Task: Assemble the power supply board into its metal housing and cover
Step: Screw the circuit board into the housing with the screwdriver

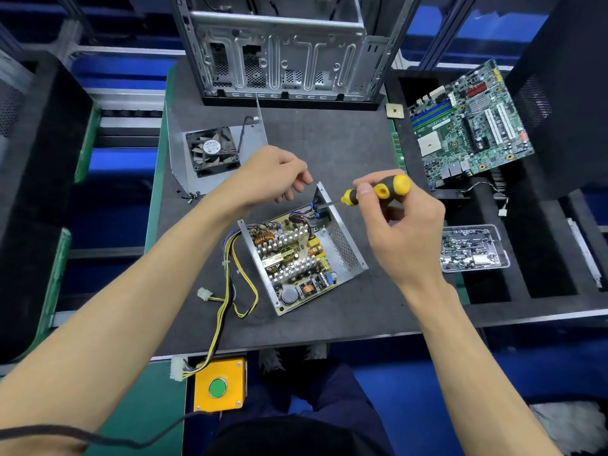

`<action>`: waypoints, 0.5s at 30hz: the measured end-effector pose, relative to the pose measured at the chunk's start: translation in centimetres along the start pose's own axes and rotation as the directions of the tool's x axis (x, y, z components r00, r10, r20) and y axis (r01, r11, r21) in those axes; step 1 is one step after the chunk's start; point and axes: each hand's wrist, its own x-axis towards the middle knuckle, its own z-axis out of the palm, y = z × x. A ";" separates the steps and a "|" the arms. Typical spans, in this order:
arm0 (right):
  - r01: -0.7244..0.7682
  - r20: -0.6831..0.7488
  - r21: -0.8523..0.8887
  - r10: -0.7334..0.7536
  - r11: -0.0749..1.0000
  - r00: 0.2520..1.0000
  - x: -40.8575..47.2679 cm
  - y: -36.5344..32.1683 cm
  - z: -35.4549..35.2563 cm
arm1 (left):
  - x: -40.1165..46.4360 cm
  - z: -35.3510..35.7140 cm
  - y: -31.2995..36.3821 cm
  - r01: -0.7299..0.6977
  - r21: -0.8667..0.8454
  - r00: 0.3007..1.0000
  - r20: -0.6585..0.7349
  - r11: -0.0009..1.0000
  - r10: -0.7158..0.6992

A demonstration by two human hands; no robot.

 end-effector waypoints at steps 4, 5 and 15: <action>-0.005 -0.037 0.065 0.008 0.998 0.999 0.4 -0.9 0.3 | -1.0 0.1 1.4 0.080 -0.143 0.988 0.144 0.986 -0.059; -0.004 -0.033 0.076 0.007 0.997 0.999 0.4 -1.1 0.5 | -1.2 0.2 1.6 0.104 -0.163 0.980 0.187 0.981 -0.073; -0.012 -0.008 0.050 0.012 0.999 1.000 0.4 -0.9 0.6 | -1.3 0.2 1.2 0.211 -0.103 0.921 0.356 0.972 -0.162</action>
